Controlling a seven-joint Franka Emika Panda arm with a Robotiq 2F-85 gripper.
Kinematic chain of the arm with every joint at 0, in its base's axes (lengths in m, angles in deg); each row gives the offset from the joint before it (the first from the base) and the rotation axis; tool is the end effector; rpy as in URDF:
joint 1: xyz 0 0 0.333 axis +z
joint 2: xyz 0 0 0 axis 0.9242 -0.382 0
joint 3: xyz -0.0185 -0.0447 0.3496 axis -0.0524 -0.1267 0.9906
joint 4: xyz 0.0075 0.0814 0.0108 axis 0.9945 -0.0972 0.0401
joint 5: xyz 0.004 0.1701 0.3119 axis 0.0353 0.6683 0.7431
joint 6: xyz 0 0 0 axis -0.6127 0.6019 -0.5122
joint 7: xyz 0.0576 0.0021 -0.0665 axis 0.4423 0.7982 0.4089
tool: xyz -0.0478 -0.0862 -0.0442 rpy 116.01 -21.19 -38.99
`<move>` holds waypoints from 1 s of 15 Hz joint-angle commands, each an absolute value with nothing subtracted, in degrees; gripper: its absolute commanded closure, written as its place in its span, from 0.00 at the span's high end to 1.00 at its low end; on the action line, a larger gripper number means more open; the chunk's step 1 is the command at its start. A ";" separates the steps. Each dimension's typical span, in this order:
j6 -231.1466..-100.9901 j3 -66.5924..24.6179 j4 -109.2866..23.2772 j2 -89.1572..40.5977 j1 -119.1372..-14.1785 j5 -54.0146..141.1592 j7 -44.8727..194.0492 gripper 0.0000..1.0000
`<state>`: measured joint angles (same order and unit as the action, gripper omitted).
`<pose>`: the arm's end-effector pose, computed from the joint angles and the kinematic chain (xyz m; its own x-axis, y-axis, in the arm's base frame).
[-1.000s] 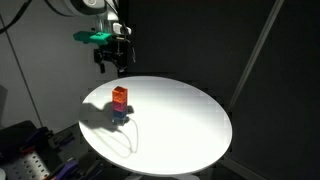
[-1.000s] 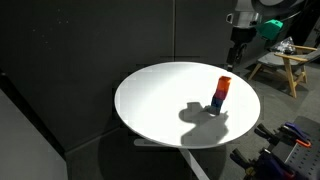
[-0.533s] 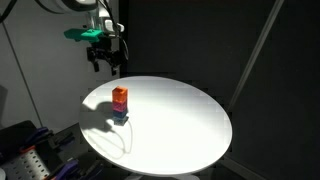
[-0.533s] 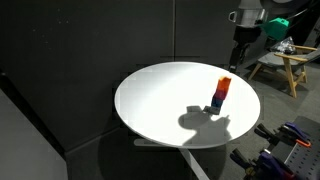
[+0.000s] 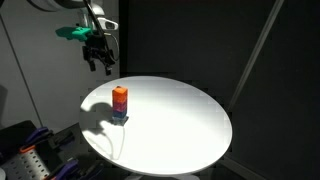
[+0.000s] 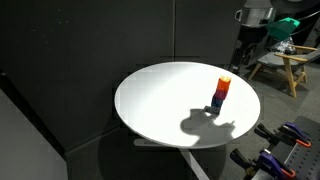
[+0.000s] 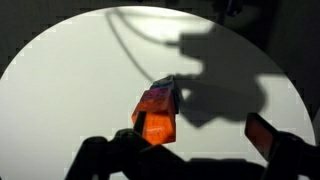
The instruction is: Stack the purple toy block on top of the other stacked toy blocks
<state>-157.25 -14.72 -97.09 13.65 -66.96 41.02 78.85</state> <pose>0.3666 0.0160 0.4537 0.9952 0.0977 0.0100 0.0963 -0.9910 0.0928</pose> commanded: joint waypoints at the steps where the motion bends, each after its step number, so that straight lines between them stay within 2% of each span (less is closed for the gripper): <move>1: -154.22 -14.76 -98.28 17.64 -66.58 42.02 77.96 1.00; 15: -147.50 -16.66 -94.66 23.60 -67.38 46.42 78.00 1.00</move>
<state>-150.06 -16.03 -96.75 22.64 -67.05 45.56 78.65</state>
